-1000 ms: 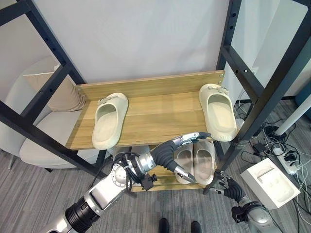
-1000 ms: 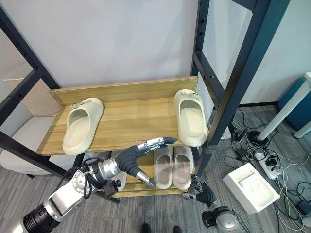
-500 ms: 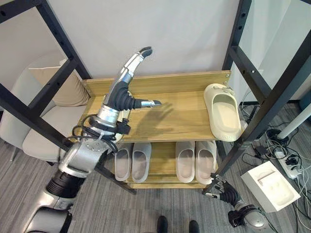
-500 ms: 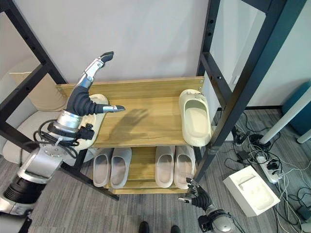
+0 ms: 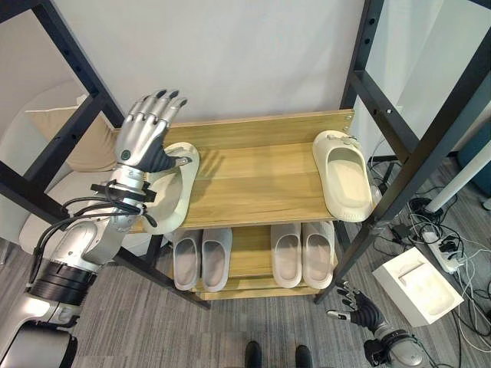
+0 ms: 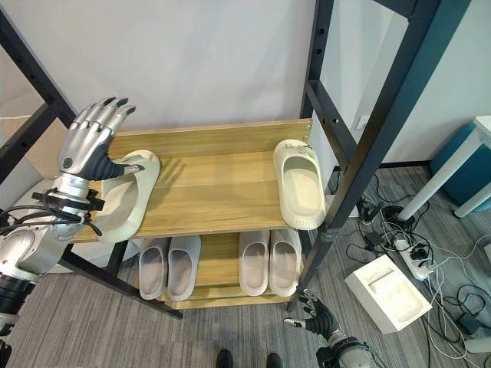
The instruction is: Arrange the slippers neatly on the shoe rack.
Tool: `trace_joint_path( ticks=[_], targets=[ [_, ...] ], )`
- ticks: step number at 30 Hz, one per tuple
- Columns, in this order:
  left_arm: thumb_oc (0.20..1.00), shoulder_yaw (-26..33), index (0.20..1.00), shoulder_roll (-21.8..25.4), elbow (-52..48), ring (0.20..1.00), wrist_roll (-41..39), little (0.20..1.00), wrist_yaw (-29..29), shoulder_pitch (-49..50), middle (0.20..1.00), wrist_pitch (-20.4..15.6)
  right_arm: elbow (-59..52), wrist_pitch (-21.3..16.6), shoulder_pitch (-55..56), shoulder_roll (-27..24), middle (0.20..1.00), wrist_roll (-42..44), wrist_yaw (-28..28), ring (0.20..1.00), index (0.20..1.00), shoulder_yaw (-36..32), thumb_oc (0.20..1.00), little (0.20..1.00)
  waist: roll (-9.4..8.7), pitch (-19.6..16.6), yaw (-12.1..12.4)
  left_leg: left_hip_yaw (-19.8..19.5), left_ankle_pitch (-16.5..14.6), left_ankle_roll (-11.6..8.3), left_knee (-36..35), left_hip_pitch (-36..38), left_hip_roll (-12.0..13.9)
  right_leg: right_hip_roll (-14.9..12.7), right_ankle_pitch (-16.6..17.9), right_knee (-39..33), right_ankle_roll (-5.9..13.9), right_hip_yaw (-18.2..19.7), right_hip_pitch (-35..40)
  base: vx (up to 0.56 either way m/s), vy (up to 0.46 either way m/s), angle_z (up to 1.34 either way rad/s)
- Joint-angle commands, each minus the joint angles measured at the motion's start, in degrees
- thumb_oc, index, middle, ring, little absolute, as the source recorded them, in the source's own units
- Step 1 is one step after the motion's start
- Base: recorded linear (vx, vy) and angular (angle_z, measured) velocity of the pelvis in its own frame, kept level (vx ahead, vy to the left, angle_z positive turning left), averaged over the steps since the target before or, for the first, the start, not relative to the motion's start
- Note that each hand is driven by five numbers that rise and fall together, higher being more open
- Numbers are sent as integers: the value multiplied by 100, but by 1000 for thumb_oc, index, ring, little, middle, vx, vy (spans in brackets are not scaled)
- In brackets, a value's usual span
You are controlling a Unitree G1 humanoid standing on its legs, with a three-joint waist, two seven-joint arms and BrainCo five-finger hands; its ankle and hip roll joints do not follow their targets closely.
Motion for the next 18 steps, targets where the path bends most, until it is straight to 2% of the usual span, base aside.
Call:
trace_joint_path(
  ticks=[1, 11, 18],
  targets=[
    [1000, 334, 1000, 174, 398, 1000, 223, 1000, 153, -365, 1000, 101, -385, -289, -37, -3, 1000, 71, 62, 1000, 1000, -116, 1000, 1000, -193, -179, 17, -92, -564, -83, -42, 340, -68, -310, -11, -25, 484, -143, 93, 0, 0, 0],
    [1000, 84, 1000, 575, 701, 1000, 422, 1000, -118, -332, 1000, 92, -406, -284, 31, -30, 1000, 135, 82, 1000, 1000, -220, 1000, 1000, -198, -171, 7, -92, -583, -75, -42, 368, -73, -286, -21, -29, 494, -138, 105, 7, 1, 0],
    [1000, -239, 1000, 666, 1120, 1000, 567, 1000, -248, -545, 1000, 187, -465, -286, 80, -58, 1000, 168, 91, 1000, 1000, -266, 1000, 1000, -191, -161, -56, -56, -605, -71, -42, 381, -63, -286, -18, -29, 503, -115, 97, 0, 0, 0]
  ],
)
